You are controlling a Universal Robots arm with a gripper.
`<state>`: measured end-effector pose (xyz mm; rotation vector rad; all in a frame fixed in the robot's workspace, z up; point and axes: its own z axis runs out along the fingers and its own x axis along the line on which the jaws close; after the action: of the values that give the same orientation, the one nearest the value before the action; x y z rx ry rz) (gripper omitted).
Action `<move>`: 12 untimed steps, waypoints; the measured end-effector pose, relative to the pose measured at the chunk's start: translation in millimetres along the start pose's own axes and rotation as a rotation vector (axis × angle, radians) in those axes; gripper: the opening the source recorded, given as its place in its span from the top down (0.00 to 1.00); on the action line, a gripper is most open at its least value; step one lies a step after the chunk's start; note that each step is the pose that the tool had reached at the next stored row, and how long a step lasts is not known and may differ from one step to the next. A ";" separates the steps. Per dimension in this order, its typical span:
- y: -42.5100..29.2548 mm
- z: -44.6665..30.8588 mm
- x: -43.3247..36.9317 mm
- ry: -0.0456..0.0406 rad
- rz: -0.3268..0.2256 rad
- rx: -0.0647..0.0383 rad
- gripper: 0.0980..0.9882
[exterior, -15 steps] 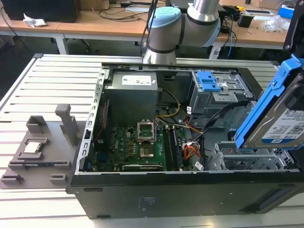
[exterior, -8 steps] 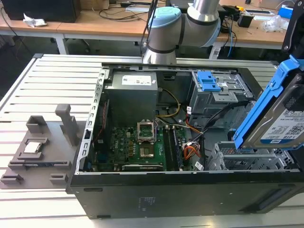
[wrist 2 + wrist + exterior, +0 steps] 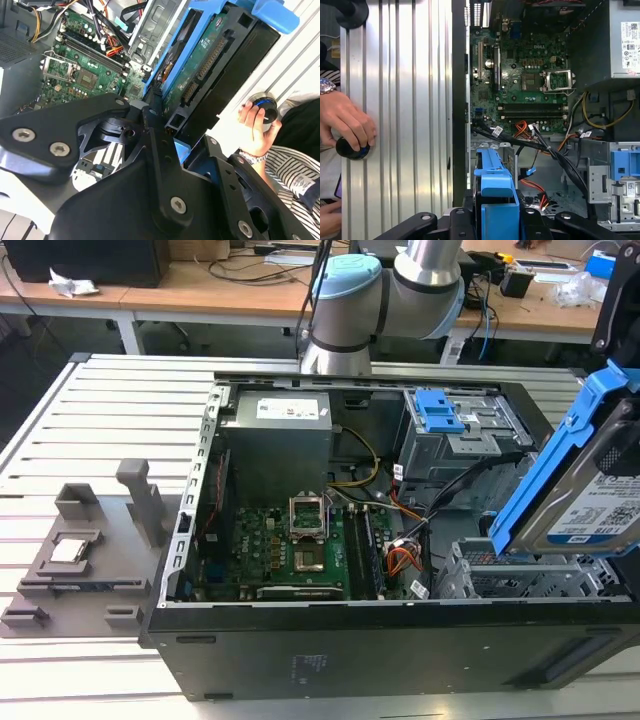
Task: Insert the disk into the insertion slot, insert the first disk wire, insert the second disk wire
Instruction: 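Insert the disk into the insertion slot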
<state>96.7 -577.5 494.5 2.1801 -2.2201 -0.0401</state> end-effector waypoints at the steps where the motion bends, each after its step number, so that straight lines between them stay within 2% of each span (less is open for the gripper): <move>1: 0.0 0.3 0.0 0.0000 0.000 0.000 0.70; 12: -0.1 3.7 0.0 0.0000 0.000 0.000 0.70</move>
<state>96.7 -577.5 490.8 2.1801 -2.2200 -0.0401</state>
